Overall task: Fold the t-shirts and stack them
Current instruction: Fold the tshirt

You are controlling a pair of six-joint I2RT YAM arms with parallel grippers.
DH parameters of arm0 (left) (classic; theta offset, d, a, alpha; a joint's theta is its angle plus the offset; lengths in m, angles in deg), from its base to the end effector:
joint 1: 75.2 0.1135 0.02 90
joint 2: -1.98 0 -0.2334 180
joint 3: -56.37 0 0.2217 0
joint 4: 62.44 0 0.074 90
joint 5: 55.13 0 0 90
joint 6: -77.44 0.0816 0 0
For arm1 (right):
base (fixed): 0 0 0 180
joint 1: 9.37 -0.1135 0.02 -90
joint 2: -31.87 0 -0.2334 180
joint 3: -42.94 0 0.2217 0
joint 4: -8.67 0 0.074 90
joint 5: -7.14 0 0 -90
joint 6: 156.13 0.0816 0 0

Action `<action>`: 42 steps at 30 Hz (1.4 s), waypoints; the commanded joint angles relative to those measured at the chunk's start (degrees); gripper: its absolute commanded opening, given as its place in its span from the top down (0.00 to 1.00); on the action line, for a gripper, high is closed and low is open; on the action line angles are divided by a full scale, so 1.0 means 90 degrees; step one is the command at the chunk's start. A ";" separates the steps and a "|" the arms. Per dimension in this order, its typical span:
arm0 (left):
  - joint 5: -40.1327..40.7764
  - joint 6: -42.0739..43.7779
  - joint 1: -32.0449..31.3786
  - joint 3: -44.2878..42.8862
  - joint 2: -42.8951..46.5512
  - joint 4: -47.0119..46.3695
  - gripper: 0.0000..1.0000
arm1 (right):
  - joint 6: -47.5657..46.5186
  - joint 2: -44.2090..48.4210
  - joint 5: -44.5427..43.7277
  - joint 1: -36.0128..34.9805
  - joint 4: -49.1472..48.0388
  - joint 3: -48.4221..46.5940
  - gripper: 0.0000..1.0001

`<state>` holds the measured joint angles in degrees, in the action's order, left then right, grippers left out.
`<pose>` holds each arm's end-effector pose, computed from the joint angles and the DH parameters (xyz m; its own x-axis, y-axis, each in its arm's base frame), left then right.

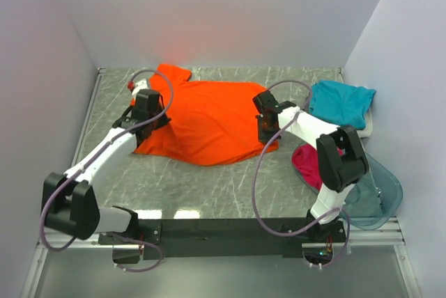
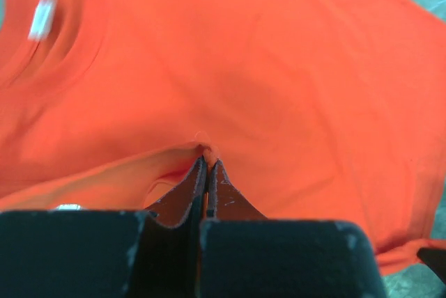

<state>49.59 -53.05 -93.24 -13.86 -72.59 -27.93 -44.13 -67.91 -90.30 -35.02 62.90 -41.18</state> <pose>0.2898 -0.0726 0.2258 -0.5259 -0.4892 -0.6958 -0.3026 0.8721 -0.3845 0.2988 0.1318 0.1382 -0.9306 -0.0348 -0.3643 -0.0437 0.9989 0.0161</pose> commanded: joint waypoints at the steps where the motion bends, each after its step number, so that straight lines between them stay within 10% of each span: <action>1: -0.0366 0.0747 0.0120 -0.0777 -0.0386 -0.0664 0.99 | -0.0393 -0.0269 0.0124 0.0232 0.0133 -0.0541 1.00; 17: -0.0679 0.1276 0.0569 -0.2398 -0.2329 -0.0703 0.99 | -0.0911 -0.1616 0.0505 0.0848 0.0631 -0.2367 1.00; 42: -0.0747 0.0876 0.1340 -0.2311 -0.2379 -0.0849 1.00 | -0.1019 -0.1871 0.0466 0.0985 0.0983 -0.3120 1.00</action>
<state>43.67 -43.78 -82.42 -35.17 -96.41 -32.87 -52.59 -85.77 -85.17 -26.58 70.39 -66.60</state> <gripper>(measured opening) 0.022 0.045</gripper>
